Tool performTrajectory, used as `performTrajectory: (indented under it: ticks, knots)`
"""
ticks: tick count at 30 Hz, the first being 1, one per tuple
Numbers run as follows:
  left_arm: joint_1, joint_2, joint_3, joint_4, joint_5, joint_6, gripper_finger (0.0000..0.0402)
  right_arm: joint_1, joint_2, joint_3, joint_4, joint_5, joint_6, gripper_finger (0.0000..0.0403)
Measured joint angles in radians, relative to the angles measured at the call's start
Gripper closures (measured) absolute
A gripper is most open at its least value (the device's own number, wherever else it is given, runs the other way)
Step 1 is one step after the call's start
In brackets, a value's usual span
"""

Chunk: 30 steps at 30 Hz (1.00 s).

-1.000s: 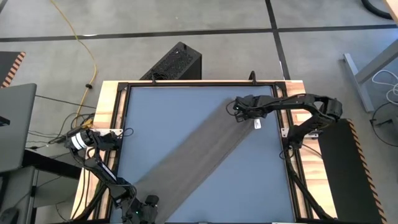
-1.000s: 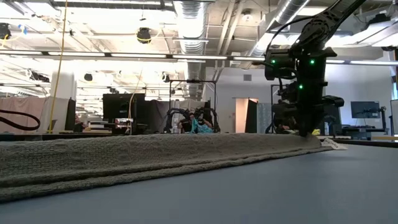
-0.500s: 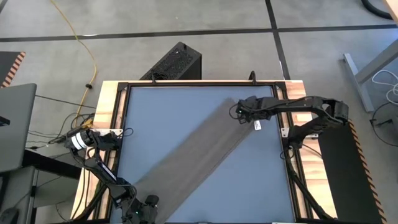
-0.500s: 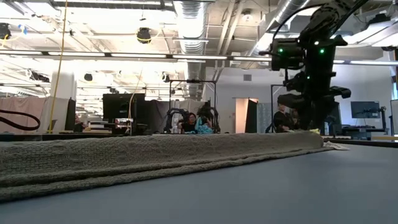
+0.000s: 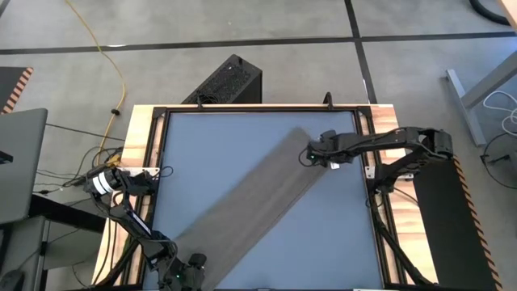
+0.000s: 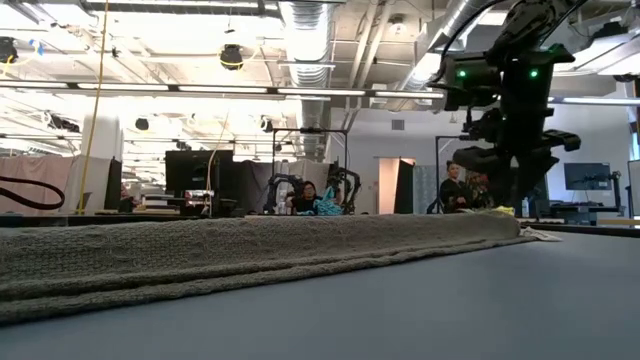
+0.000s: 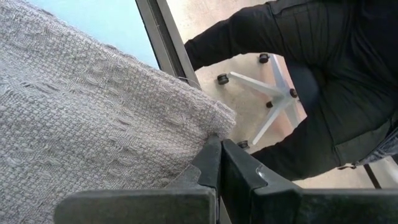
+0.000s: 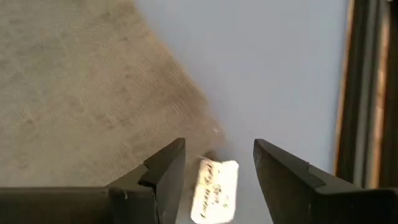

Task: Roll towel
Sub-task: Roll the gray towel

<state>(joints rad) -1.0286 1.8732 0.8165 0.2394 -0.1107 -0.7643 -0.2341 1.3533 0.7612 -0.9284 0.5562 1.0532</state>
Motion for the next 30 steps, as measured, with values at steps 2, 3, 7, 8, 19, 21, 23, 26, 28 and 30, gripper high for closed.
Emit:
performTrajectory:
  ticks: [2,3,7,8,19,21,23,26,28,30]
  knots:
    - [0.000,0.000,0.000,0.000,-0.002,0.000,0.0402,0.003,0.000,-0.003,-0.017,0.000,0.022,0.0188]
    - [0.000,0.000,0.000,0.000,-0.002,0.000,0.0401,0.003,0.000,-0.011,-0.014,-0.001,0.024,0.0188]
    - [-0.001,0.000,0.000,0.000,-0.004,0.003,0.0402,-0.003,0.000,-0.085,0.058,-0.015,0.046,0.0188]
    - [-0.001,0.000,0.000,0.000,-0.005,0.009,0.0402,-0.008,0.000,-0.108,0.098,-0.026,0.045,0.0188]
    - [0.001,0.000,0.000,0.000,-0.006,0.015,0.0402,-0.057,0.000,-0.230,0.399,-0.027,-0.108,0.0188]
    - [0.002,0.000,0.000,0.000,-0.006,0.014,0.0402,-0.066,0.000,-0.230,0.401,-0.027,-0.118,0.0190]
    - [0.002,0.000,0.000,0.004,-0.006,0.014,0.0401,-0.075,0.006,-0.230,0.408,-0.027,-0.134,0.0198]
    - [0.002,0.000,0.000,0.005,-0.007,0.002,0.0402,-0.083,0.008,-0.230,0.425,-0.028,-0.149,0.0227]
    - [0.002,0.000,-0.001,0.006,-0.007,-0.003,0.0402,-0.084,0.009,-0.230,0.445,-0.027,-0.167,0.0257]
    - [0.002,0.000,-0.001,0.007,-0.008,-0.013,0.0401,-0.084,0.008,-0.230,0.454,-0.027,-0.173,0.0293]
